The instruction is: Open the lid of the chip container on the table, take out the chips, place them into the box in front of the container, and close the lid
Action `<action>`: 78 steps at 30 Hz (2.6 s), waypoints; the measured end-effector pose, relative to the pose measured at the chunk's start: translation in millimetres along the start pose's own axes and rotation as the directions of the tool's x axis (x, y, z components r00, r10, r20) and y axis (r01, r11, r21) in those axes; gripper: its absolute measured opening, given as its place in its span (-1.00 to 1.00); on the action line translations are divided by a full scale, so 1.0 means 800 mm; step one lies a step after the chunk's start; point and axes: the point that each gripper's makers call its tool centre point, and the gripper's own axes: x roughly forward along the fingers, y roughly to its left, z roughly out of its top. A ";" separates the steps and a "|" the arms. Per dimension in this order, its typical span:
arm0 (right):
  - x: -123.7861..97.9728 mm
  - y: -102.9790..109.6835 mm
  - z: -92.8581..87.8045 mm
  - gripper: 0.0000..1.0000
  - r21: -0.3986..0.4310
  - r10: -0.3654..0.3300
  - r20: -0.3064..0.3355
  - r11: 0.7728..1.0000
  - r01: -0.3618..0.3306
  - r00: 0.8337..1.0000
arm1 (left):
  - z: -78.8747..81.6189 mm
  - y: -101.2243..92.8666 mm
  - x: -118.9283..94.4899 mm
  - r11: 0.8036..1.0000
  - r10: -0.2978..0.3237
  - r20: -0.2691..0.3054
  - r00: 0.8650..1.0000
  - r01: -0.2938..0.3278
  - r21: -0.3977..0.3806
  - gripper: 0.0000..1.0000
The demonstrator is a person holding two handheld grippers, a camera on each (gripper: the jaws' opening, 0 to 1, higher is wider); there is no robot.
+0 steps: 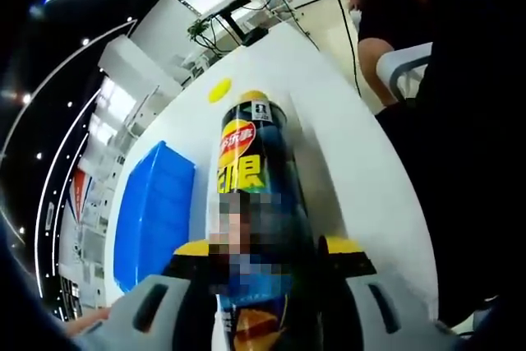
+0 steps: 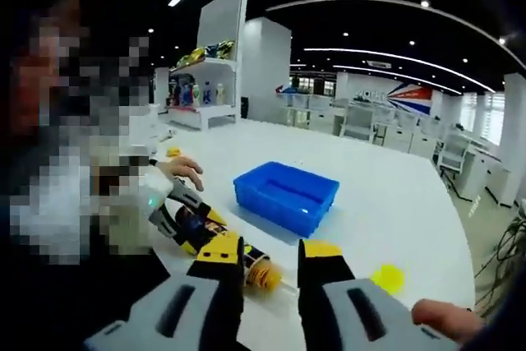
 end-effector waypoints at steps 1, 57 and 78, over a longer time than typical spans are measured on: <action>0.004 -0.004 -0.002 -0.56 -0.002 -0.010 0.007 1.000 0.010 1.000 | 0.000 0.000 0.000 1.000 0.000 0.002 1.000 0.000 0.000 -0.03; 0.096 -0.035 -0.148 -0.72 0.196 0.057 -0.190 0.981 -0.019 0.980 | 0.001 0.000 0.001 1.000 -0.005 0.016 1.000 0.005 -0.003 -0.02; 0.102 -0.032 -0.143 -0.74 0.151 0.008 -0.200 0.988 0.022 0.980 | 0.001 0.001 0.001 1.000 -0.004 0.015 1.000 0.004 -0.003 -0.02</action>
